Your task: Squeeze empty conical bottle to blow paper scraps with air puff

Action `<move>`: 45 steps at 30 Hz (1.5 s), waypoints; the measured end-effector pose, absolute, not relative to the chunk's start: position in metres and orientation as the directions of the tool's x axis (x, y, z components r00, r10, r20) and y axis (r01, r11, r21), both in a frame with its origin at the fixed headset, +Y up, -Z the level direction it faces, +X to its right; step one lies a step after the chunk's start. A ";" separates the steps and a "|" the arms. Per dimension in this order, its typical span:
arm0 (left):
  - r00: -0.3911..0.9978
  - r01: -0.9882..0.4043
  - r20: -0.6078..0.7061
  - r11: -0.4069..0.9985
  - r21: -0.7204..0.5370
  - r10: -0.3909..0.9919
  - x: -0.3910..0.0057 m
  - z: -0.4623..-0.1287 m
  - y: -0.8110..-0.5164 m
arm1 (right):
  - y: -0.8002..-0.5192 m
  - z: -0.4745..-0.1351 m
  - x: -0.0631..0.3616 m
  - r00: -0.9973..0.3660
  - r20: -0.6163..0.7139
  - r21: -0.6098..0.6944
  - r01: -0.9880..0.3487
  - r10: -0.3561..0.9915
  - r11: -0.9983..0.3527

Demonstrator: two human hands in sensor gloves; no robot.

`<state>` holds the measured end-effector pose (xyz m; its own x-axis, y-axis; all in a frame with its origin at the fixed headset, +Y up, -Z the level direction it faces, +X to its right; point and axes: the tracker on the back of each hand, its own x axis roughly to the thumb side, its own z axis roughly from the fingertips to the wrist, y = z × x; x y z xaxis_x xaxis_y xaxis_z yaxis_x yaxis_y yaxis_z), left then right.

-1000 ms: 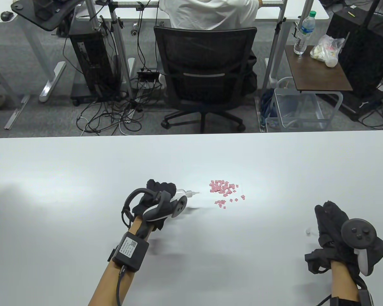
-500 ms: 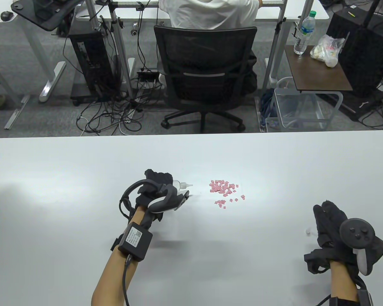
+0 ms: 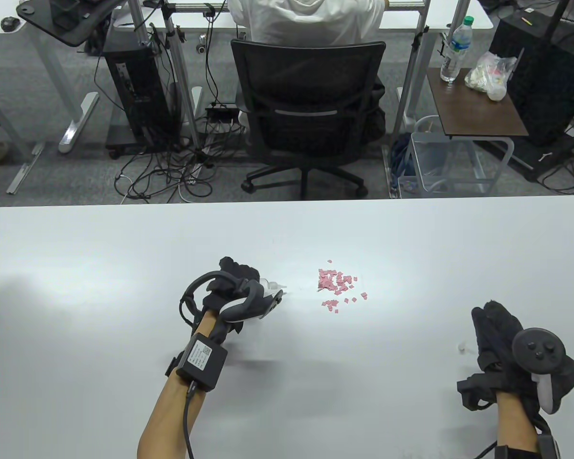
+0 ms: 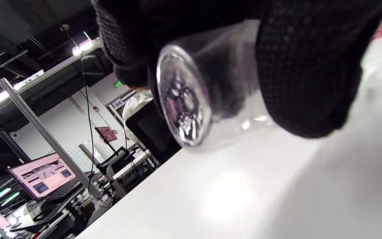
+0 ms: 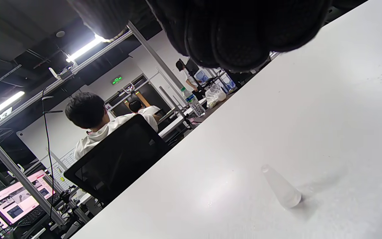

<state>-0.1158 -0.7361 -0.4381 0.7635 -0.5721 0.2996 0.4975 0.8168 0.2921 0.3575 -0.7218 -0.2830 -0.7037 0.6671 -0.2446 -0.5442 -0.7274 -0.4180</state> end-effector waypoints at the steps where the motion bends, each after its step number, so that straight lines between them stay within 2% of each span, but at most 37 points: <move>1: 0.783 0.474 0.298 0.834 0.282 -0.546 -0.118 -0.438 -0.737 | -0.722 -0.283 0.358 -0.704 -0.246 -0.422 -0.541 0.666 -0.727; 2: 0.781 0.472 0.287 0.825 0.310 -0.554 -0.118 -0.438 -0.736 | -0.722 -0.283 0.358 -0.702 -0.245 -0.423 -0.542 0.668 -0.726; 4: 0.770 0.507 0.285 0.818 0.272 -0.571 -0.118 -0.440 -0.736 | -0.722 -0.283 0.358 -0.699 -0.243 -0.422 -0.549 0.673 -0.722; 8: 0.773 0.485 0.283 0.817 0.313 -0.568 -0.117 -0.437 -0.737 | -0.722 -0.283 0.358 -0.700 -0.245 -0.415 -0.550 0.671 -0.725; 12: 0.827 0.367 0.330 0.882 0.295 -0.454 -0.116 -0.436 -0.739 | -0.722 -0.283 0.358 -0.703 -0.245 -0.417 -0.546 0.668 -0.727; 14: 0.836 0.367 0.335 0.897 0.247 -0.434 -0.115 -0.436 -0.739 | -0.722 -0.282 0.358 -0.701 -0.247 -0.418 -0.546 0.669 -0.726; 19: 0.797 0.363 0.380 0.876 0.319 -0.469 -0.111 -0.430 -0.740 | -0.721 -0.282 0.358 -0.700 -0.248 -0.420 -0.545 0.670 -0.726; 22: 0.833 0.324 0.387 0.916 0.236 -0.394 -0.113 -0.431 -0.741 | -0.721 -0.282 0.358 -0.699 -0.246 -0.421 -0.547 0.672 -0.724; 23: 0.844 0.307 0.373 0.918 0.251 -0.385 -0.113 -0.430 -0.741 | -0.721 -0.282 0.358 -0.699 -0.246 -0.423 -0.546 0.671 -0.723; 25: 0.793 0.375 0.368 0.865 0.333 -0.485 -0.112 -0.428 -0.740 | -0.721 -0.282 0.358 -0.697 -0.242 -0.426 -0.548 0.675 -0.720; 27: 0.813 0.376 0.365 0.887 0.268 -0.455 -0.114 -0.428 -0.740 | -0.721 -0.282 0.359 -0.697 -0.243 -0.428 -0.547 0.674 -0.720; 28: 0.824 0.339 0.365 0.893 0.297 -0.434 -0.115 -0.429 -0.741 | -0.721 -0.281 0.359 -0.696 -0.244 -0.429 -0.547 0.675 -0.719; 30: 0.833 0.380 0.341 0.898 0.222 -0.437 -0.115 -0.431 -0.740 | -0.720 -0.281 0.359 -0.696 -0.245 -0.427 -0.548 0.675 -0.719; 38: 0.826 0.311 0.393 0.909 0.278 -0.403 -0.114 -0.426 -0.739 | -0.720 -0.281 0.360 -0.697 -0.246 -0.437 -0.541 0.674 -0.719; 41: 0.855 0.340 0.356 0.926 0.165 -0.377 -0.114 -0.431 -0.739 | -0.720 -0.280 0.360 -0.696 -0.246 -0.437 -0.542 0.675 -0.718; 45: 0.871 0.338 0.325 0.929 0.152 -0.370 -0.111 -0.434 -0.740 | -0.720 -0.280 0.360 -0.698 -0.247 -0.433 -0.541 0.672 -0.721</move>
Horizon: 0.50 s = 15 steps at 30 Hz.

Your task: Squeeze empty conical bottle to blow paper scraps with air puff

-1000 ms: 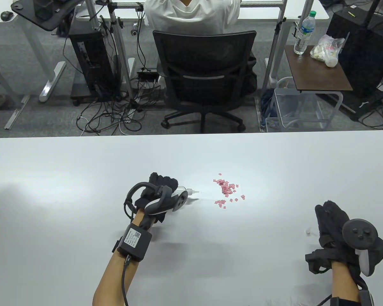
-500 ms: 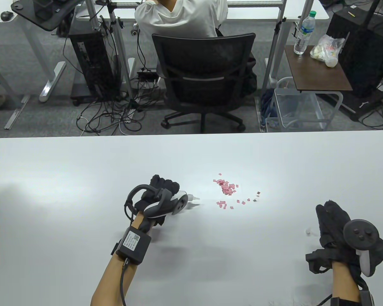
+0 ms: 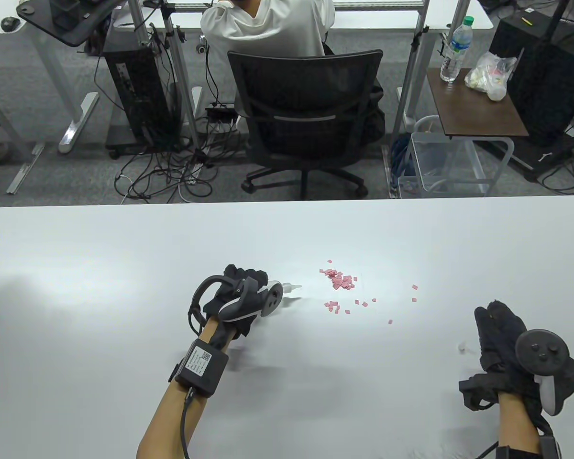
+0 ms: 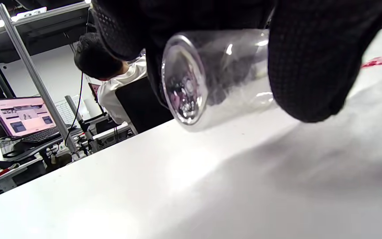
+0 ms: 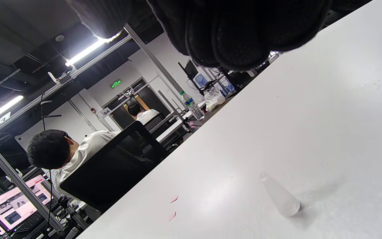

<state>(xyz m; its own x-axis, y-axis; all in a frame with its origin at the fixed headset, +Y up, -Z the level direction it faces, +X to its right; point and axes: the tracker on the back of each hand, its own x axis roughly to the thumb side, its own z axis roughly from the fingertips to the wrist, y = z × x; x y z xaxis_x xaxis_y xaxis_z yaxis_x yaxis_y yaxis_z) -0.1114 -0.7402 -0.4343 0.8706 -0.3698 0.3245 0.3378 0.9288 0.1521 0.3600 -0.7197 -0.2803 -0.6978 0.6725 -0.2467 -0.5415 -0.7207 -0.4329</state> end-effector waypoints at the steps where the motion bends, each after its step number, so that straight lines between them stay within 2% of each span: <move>1: 0.874 0.328 0.319 0.929 0.171 -0.367 -0.110 -0.435 -0.741 | -0.720 -0.280 0.360 -0.697 -0.247 -0.432 -0.542 0.673 -0.721; 3: 0.861 0.324 0.337 0.922 0.212 -0.380 -0.108 -0.434 -0.742 | -0.720 -0.280 0.360 -0.697 -0.248 -0.434 -0.541 0.673 -0.720; 5: 0.854 0.355 0.341 0.919 0.172 -0.393 -0.107 -0.434 -0.742 | -0.720 -0.280 0.361 -0.694 -0.251 -0.433 -0.543 0.675 -0.719; 7: 0.873 0.303 0.343 0.937 0.176 -0.347 -0.109 -0.434 -0.742 | -0.720 -0.280 0.361 -0.693 -0.253 -0.435 -0.542 0.675 -0.719; 9: 0.886 0.313 0.335 0.946 0.082 -0.322 -0.110 -0.435 -0.743 | -0.719 -0.279 0.361 -0.691 -0.252 -0.436 -0.544 0.678 -0.717; 11: 0.879 0.307 0.331 0.938 0.161 -0.344 -0.109 -0.434 -0.741 | -0.719 -0.280 0.361 -0.694 -0.252 -0.434 -0.542 0.674 -0.720; 14: 0.867 0.309 0.358 0.937 0.162 -0.348 -0.107 -0.433 -0.738 | -0.719 -0.279 0.361 -0.697 -0.249 -0.438 -0.538 0.672 -0.720; 15: 0.879 0.264 0.354 0.945 0.193 -0.318 -0.107 -0.431 -0.738 | -0.719 -0.279 0.361 -0.697 -0.250 -0.438 -0.538 0.672 -0.720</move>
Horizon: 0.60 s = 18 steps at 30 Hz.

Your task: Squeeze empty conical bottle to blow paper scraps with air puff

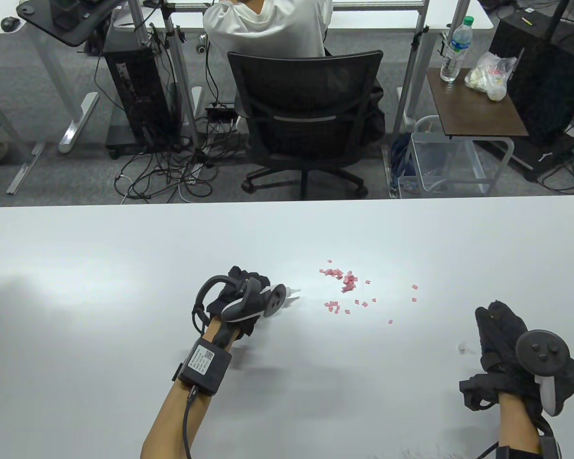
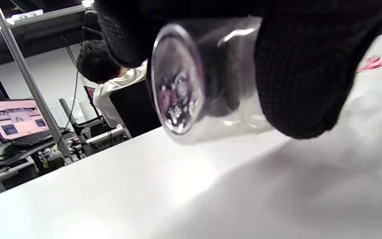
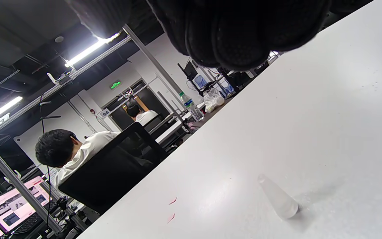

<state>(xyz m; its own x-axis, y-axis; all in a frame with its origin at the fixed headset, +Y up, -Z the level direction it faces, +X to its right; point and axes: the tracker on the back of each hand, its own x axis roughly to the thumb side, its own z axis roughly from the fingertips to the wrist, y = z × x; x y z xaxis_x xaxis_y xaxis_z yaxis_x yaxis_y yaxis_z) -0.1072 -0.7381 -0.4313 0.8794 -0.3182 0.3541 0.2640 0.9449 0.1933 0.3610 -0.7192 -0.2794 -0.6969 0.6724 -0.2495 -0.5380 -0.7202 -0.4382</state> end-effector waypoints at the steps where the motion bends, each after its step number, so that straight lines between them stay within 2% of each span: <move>1: 0.883 0.252 0.354 0.948 0.194 -0.307 -0.107 -0.432 -0.737 | -0.719 -0.279 0.361 -0.697 -0.251 -0.440 -0.536 0.671 -0.721; 2: 0.890 0.284 0.335 0.951 0.122 -0.308 -0.106 -0.433 -0.737 | -0.719 -0.279 0.361 -0.697 -0.252 -0.439 -0.535 0.671 -0.722; 3: 0.891 0.274 0.341 0.953 0.126 -0.301 -0.106 -0.432 -0.737 | -0.719 -0.279 0.362 -0.696 -0.251 -0.439 -0.537 0.673 -0.720; 4: 0.874 0.291 0.350 0.940 0.179 -0.338 -0.105 -0.432 -0.736 | -0.719 -0.279 0.361 -0.695 -0.250 -0.440 -0.539 0.674 -0.718; 6: 0.843 0.346 0.362 0.917 0.199 -0.397 -0.104 -0.430 -0.736 | -0.719 -0.279 0.361 -0.695 -0.250 -0.441 -0.538 0.674 -0.719; 8: 0.854 0.266 0.402 0.942 0.206 -0.329 -0.106 -0.430 -0.735 | -0.719 -0.279 0.362 -0.695 -0.251 -0.444 -0.536 0.674 -0.718; 10: 0.871 0.305 0.370 0.946 0.109 -0.323 -0.106 -0.430 -0.735 | -0.719 -0.279 0.361 -0.695 -0.253 -0.440 -0.537 0.673 -0.720; 14: 0.875 0.305 0.354 0.944 0.128 -0.331 -0.108 -0.431 -0.736 | -0.719 -0.278 0.362 -0.693 -0.252 -0.445 -0.537 0.675 -0.717; 16: 0.883 0.281 0.343 0.946 0.161 -0.320 -0.109 -0.430 -0.735 | -0.718 -0.278 0.362 -0.693 -0.250 -0.445 -0.538 0.676 -0.716; 17: 0.874 0.279 0.345 0.935 0.221 -0.342 -0.109 -0.429 -0.735 | -0.718 -0.278 0.362 -0.695 -0.250 -0.446 -0.536 0.675 -0.717; 18: 0.865 0.296 0.353 0.930 0.216 -0.357 -0.109 -0.430 -0.734 | -0.718 -0.278 0.362 -0.695 -0.249 -0.446 -0.536 0.675 -0.717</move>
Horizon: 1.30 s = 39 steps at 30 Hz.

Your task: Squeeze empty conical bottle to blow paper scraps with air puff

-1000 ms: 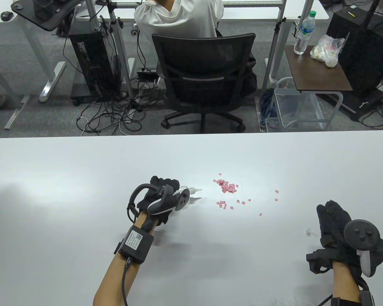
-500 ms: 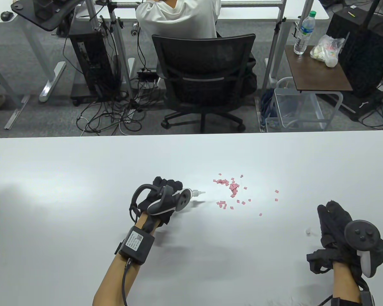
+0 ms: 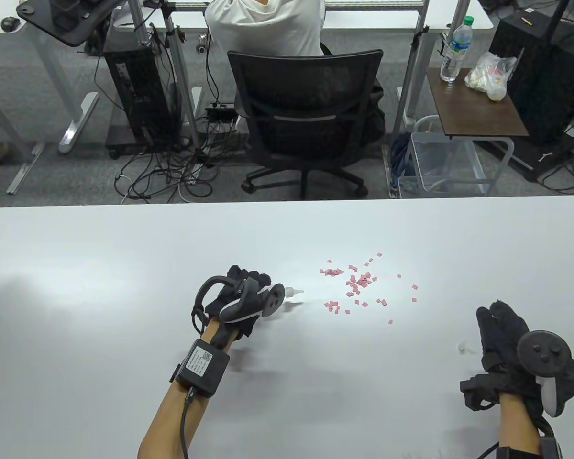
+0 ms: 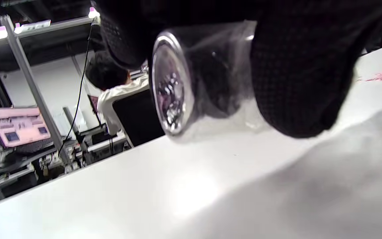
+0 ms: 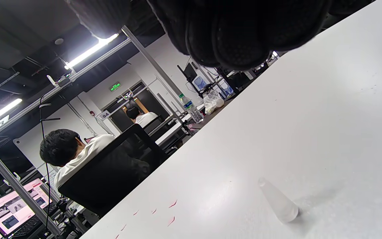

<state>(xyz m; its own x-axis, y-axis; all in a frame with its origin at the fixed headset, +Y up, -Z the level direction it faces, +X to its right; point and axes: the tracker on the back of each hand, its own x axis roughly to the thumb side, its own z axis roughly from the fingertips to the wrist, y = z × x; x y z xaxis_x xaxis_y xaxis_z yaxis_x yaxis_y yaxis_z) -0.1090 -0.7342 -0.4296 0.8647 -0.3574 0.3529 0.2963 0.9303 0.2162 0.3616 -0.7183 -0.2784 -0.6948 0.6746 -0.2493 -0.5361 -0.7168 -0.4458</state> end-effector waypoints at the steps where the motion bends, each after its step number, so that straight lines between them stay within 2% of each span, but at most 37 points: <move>1: 0.867 0.288 0.366 0.940 0.184 -0.338 -0.110 -0.430 -0.734 | -0.718 -0.278 0.362 -0.694 -0.248 -0.446 -0.538 0.676 -0.715; 3: 0.882 0.245 0.345 0.938 0.246 -0.321 -0.111 -0.427 -0.733 | -0.718 -0.278 0.362 -0.692 -0.248 -0.451 -0.537 0.678 -0.713; 4: 0.887 0.240 0.344 0.945 0.224 -0.307 -0.110 -0.428 -0.733 | -0.718 -0.278 0.362 -0.690 -0.249 -0.449 -0.539 0.679 -0.712; 5: 0.895 0.239 0.348 0.959 0.152 -0.278 -0.109 -0.428 -0.734 | -0.718 -0.278 0.362 -0.690 -0.249 -0.449 -0.540 0.680 -0.712; 8: 0.859 0.293 0.362 0.928 0.232 -0.362 -0.103 -0.426 -0.733 | -0.718 -0.278 0.362 -0.688 -0.249 -0.451 -0.540 0.681 -0.711; 12: 0.890 0.304 0.320 0.946 0.115 -0.325 -0.106 -0.430 -0.735 | -0.718 -0.277 0.363 -0.689 -0.249 -0.455 -0.537 0.681 -0.710; 14: 0.904 0.290 0.280 0.945 0.153 -0.322 -0.110 -0.432 -0.734 | -0.718 -0.277 0.363 -0.687 -0.247 -0.454 -0.541 0.683 -0.708; 16: 0.906 0.302 0.266 0.944 0.134 -0.328 -0.111 -0.434 -0.733 | -0.718 -0.277 0.363 -0.687 -0.247 -0.454 -0.541 0.684 -0.708; 20: 0.910 0.301 0.229 0.931 0.206 -0.345 -0.110 -0.435 -0.731 | -0.717 -0.277 0.363 -0.688 -0.249 -0.456 -0.538 0.681 -0.710; 21: 0.910 0.307 0.243 0.940 0.151 -0.336 -0.110 -0.436 -0.731 | -0.717 -0.277 0.363 -0.687 -0.249 -0.458 -0.538 0.683 -0.708; 24: 0.914 0.320 0.220 0.939 0.126 -0.342 -0.111 -0.437 -0.733 | -0.717 -0.276 0.363 -0.688 -0.249 -0.457 -0.537 0.682 -0.709; 26: 0.924 0.282 0.230 0.951 0.128 -0.305 -0.111 -0.436 -0.734 | -0.717 -0.276 0.363 -0.688 -0.247 -0.455 -0.539 0.682 -0.708; 28: 0.903 0.340 0.229 0.931 0.133 -0.363 -0.110 -0.435 -0.733 | -0.717 -0.277 0.364 -0.688 -0.246 -0.458 -0.538 0.682 -0.708; 30: 0.918 0.264 0.241 0.939 0.220 -0.314 -0.112 -0.431 -0.733 | -0.717 -0.276 0.364 -0.687 -0.246 -0.458 -0.540 0.684 -0.706; 31: 0.925 0.247 0.238 0.944 0.217 -0.296 -0.113 -0.431 -0.732 | -0.717 -0.276 0.364 -0.686 -0.246 -0.459 -0.539 0.684 -0.706; 33: 0.929 0.253 0.259 0.964 0.080 -0.266 -0.112 -0.433 -0.732 | -0.717 -0.276 0.364 -0.686 -0.247 -0.459 -0.540 0.685 -0.705; 36: 0.905 0.294 0.276 0.944 0.148 -0.325 -0.111 -0.429 -0.731 | -0.717 -0.276 0.364 -0.688 -0.249 -0.457 -0.537 0.682 -0.709; 39: 0.893 0.287 0.326 0.951 0.114 -0.309 -0.111 -0.426 -0.733 | -0.717 -0.276 0.364 -0.687 -0.246 -0.458 -0.539 0.684 -0.707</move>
<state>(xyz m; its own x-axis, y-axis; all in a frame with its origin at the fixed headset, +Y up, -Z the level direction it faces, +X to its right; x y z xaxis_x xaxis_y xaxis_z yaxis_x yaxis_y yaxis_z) -0.1114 -0.7327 -0.4259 0.8934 -0.3087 0.3263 0.2872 0.9511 0.1136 0.3639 -0.7166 -0.2759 -0.6872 0.6836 -0.2458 -0.5394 -0.7068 -0.4577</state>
